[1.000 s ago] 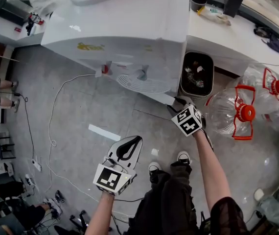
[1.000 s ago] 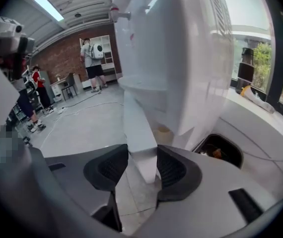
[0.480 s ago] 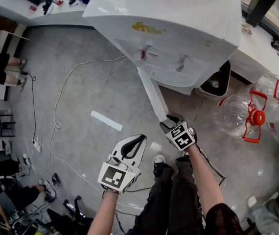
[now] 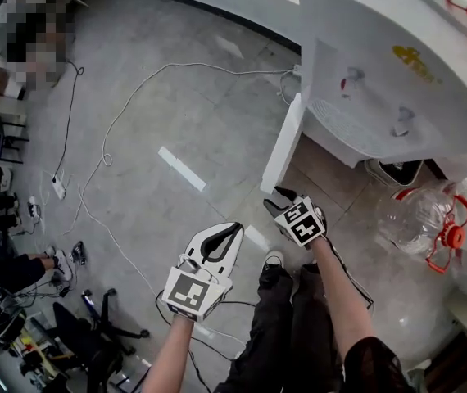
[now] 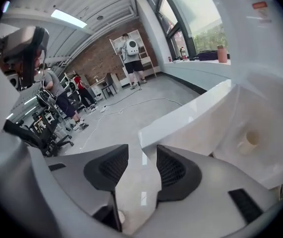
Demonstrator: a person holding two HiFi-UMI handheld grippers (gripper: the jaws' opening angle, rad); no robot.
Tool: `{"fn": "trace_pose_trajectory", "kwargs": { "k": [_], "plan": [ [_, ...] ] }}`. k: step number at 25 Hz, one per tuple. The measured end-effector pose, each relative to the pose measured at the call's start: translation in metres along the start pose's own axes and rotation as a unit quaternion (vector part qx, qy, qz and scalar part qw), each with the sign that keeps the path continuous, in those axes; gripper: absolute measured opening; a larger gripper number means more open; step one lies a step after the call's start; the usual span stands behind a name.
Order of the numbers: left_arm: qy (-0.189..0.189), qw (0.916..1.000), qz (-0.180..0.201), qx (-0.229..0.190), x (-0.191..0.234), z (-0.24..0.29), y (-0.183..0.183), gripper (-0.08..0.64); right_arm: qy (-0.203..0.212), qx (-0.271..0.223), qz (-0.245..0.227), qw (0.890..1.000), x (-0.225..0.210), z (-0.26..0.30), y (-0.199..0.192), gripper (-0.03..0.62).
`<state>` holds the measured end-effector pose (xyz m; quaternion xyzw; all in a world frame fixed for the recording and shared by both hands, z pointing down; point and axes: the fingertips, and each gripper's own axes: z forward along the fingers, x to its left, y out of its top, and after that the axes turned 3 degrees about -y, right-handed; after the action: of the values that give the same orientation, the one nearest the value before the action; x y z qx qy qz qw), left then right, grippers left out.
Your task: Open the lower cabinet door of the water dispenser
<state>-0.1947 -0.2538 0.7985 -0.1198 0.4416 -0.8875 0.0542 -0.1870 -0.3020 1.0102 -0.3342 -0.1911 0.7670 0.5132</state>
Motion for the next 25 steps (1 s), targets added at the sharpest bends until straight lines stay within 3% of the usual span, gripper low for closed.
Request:
{"fn": "trace_pose_trajectory", "kwargs": {
  "k": [9,13,19,25],
  "plan": [
    [0.055,0.9978,-0.035,-0.006,0.042,-0.050,-0.021,0.020,0.013,0.009,-0.040,0.999,0.022,0.048,0.047,0.189],
    [0.060,0.9973,-0.043,-0.007,0.046,-0.062,-0.029,0.020,0.005,0.004,-0.044,0.999,0.024,0.049,0.057,0.189],
    [0.048,0.9979,-0.042,-0.009,0.030,-0.073,-0.010,0.020,0.001,-0.004,-0.033,0.999,0.042,0.010,0.066,0.187],
    [0.020,0.9991,-0.030,-0.021,0.001,-0.095,0.033,0.020,0.004,-0.061,0.009,0.998,0.071,-0.074,0.104,0.178]
  ]
}}
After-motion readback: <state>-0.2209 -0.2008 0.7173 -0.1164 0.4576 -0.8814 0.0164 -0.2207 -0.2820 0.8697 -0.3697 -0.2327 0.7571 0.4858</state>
